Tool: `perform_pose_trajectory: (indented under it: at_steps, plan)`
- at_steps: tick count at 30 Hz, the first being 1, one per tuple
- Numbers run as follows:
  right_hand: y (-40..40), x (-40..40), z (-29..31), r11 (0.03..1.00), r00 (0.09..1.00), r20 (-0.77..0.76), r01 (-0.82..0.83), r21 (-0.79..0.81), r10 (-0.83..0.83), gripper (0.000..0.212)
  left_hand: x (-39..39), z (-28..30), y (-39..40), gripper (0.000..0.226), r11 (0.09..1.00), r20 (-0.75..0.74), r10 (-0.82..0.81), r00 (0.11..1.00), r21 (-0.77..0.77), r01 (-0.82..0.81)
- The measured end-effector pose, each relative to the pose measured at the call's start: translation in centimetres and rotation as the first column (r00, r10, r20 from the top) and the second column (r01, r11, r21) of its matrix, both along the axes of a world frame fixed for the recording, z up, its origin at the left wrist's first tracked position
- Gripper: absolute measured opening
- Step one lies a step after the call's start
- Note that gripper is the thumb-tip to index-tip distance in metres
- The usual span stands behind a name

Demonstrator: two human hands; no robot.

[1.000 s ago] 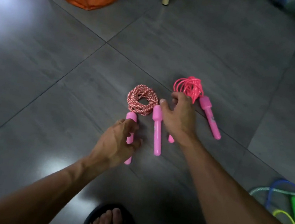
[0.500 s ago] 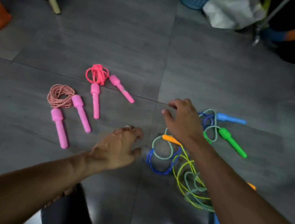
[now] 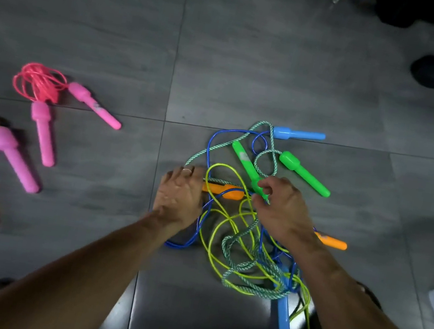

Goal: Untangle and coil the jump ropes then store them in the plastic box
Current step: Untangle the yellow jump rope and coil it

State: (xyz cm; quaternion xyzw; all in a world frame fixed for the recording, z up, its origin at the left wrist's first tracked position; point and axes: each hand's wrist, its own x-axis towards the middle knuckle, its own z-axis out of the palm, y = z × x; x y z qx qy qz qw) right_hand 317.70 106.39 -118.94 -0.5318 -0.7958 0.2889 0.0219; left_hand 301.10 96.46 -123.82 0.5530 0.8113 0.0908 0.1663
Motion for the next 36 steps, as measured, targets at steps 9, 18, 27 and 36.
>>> perform_pose_trajectory:
  at_steps: [9,18,27,36]
  plan:
    - [1.2,-2.9,1.3,0.998,0.995,-0.087,0.043,-0.035,-0.046,0.025,-1.8,1.7,-1.7,0.043,0.967,-0.112,-0.185,0.976,0.156,0.201]
    - [-1.3,-5.1,14.0,0.948,0.945,-0.269,-0.243,-0.204,0.185,0.028,-5.8,16.5,-5.3,0.029,0.941,-0.281,-0.172,0.944,0.237,0.242]
    - [-6.6,-4.7,28.1,0.923,0.83,-0.492,-0.365,-0.119,0.264,0.035,-1.8,29.9,-8.3,0.035,0.965,0.21,-0.182,0.961,0.226,0.134]
    - [-7.0,0.9,29.9,0.947,0.914,-0.311,-0.306,-0.1,0.263,0.022,-1.6,34.4,-13.0,0.026,0.984,0.081,-0.059,0.995,0.175,0.044]
